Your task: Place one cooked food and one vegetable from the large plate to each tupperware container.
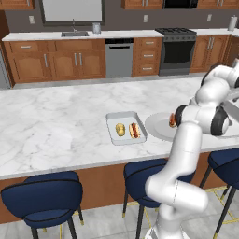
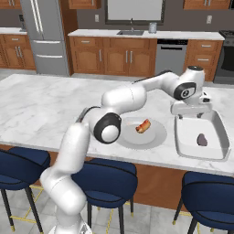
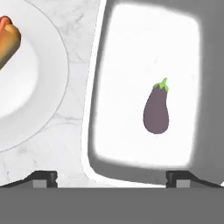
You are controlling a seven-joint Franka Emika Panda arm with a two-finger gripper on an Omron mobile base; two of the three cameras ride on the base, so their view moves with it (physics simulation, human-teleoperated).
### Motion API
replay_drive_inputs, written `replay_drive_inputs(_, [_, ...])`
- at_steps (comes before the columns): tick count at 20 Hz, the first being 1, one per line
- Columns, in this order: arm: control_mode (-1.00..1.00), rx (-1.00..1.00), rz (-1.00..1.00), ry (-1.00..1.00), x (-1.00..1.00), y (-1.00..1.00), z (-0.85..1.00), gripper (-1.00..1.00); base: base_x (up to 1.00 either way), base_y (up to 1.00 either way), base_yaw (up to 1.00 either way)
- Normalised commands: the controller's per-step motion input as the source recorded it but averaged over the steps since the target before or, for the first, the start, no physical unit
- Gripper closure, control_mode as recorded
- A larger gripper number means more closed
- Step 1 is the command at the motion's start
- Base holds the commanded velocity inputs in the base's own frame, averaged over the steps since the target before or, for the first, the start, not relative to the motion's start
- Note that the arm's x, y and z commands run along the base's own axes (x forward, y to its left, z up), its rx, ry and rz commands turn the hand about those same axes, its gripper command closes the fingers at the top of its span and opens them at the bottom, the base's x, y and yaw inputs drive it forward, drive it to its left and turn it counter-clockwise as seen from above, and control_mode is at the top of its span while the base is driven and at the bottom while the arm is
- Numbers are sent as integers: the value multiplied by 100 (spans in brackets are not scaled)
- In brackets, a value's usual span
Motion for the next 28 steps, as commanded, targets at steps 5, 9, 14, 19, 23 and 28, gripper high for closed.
replay_drive_inputs(5, [-100,5,-40,0,-2,100,21,-100,0,0,0])
replay_drive_inputs(9, [-100,-2,-46,5,48,100,-16,-100,0,0,0])
replay_drive_inputs(14, [-100,-2,-27,1,61,100,-39,-100,0,0,0])
replay_drive_inputs(19, [-100,7,-7,10,75,72,-28,-100,0,0,0])
replay_drive_inputs(23, [-100,21,17,21,77,2,-22,-100,0,0,0])
replay_drive_inputs(28, [-100,4,20,23,64,1,-42,-100,0,0,0])
